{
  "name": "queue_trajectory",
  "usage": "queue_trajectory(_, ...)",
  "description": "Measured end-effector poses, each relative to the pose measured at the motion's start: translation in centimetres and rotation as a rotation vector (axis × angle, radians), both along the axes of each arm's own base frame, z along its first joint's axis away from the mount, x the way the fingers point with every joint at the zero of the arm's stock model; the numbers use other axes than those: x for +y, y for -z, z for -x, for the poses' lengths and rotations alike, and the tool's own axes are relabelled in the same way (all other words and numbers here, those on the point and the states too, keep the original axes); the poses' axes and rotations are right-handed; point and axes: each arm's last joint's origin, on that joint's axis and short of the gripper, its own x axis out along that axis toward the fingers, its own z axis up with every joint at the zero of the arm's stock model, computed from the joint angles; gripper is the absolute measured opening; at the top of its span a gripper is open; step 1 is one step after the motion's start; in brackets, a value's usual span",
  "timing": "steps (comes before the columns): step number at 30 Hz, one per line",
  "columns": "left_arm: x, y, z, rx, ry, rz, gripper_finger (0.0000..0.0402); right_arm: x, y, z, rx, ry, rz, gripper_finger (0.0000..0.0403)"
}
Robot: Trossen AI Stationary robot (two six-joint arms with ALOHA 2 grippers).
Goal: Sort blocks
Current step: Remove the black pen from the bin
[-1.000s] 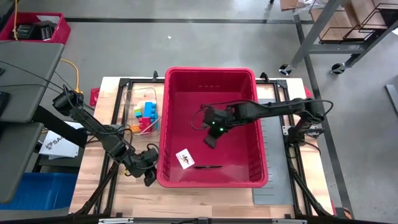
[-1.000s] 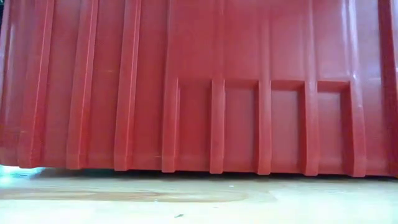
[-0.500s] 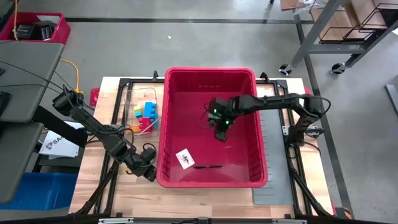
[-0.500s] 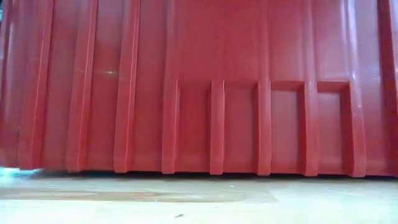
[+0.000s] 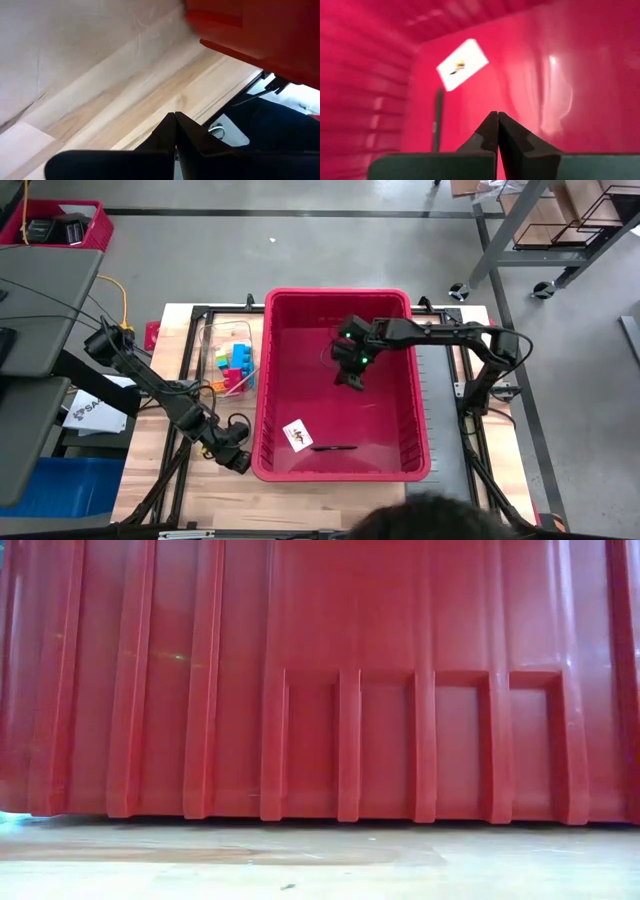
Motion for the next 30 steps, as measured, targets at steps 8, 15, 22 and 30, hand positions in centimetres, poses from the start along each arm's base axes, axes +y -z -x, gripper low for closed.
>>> queue_trajectory(8,0.7,0.5,0.5,-0.009,0.074,-0.158,0.0000,4.7,-0.9,-1.7,-0.184,-0.275,0.042,0.0000)
queue_trajectory(15,1.1,0.9,1.3,-0.047,0.165,-0.380,0.0000,12.7,-3.0,-2.6,-0.089,-0.219,0.282,0.0035)
queue_trajectory(22,0.1,0.9,2.2,-0.143,0.252,-0.512,0.0000,17.1,-2.4,-1.4,0.135,0.098,0.296,0.0159)
queue_trajectory(30,-1.4,0.6,2.9,-0.242,0.185,-0.495,0.0000,20.8,0.0,-0.8,0.233,-0.083,0.290,0.0223)
